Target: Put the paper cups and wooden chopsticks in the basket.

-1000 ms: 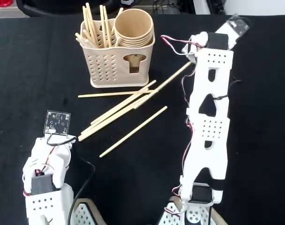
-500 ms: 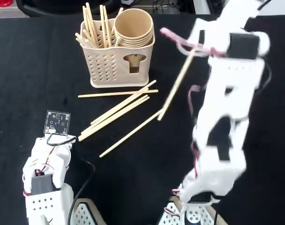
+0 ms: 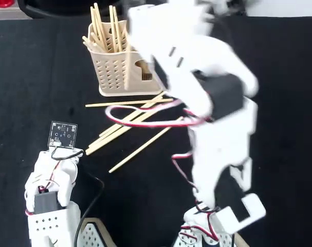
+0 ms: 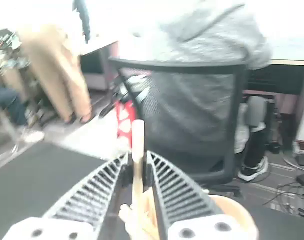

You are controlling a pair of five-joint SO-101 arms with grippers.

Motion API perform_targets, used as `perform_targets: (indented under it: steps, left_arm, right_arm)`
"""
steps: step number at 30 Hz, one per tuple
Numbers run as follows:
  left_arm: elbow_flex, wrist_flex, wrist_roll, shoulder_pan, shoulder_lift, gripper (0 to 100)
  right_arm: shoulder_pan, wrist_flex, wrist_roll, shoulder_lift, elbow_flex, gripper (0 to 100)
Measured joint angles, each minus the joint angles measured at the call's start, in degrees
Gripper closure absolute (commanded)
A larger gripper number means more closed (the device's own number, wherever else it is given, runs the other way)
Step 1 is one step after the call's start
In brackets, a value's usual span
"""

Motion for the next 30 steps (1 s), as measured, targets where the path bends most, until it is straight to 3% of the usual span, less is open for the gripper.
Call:
perform_targets:
  steps: [4,13,30]
  left_arm:
    - [0.00,0.00,0.00,0.00,0.00,97]
    - [0.00,0.00,0.00,0.00,0.00,97]
    - [0.00,0.00,0.00,0.00,0.00,97]
  right_arm:
    - [-3.43,-12.48,6.95,1.41,4.48,98.7]
    - [-3.60,-37.63,19.52,6.33,15.47,98.7]
    - [-1.32,-58.29,20.40,8.44,38.07,98.0]
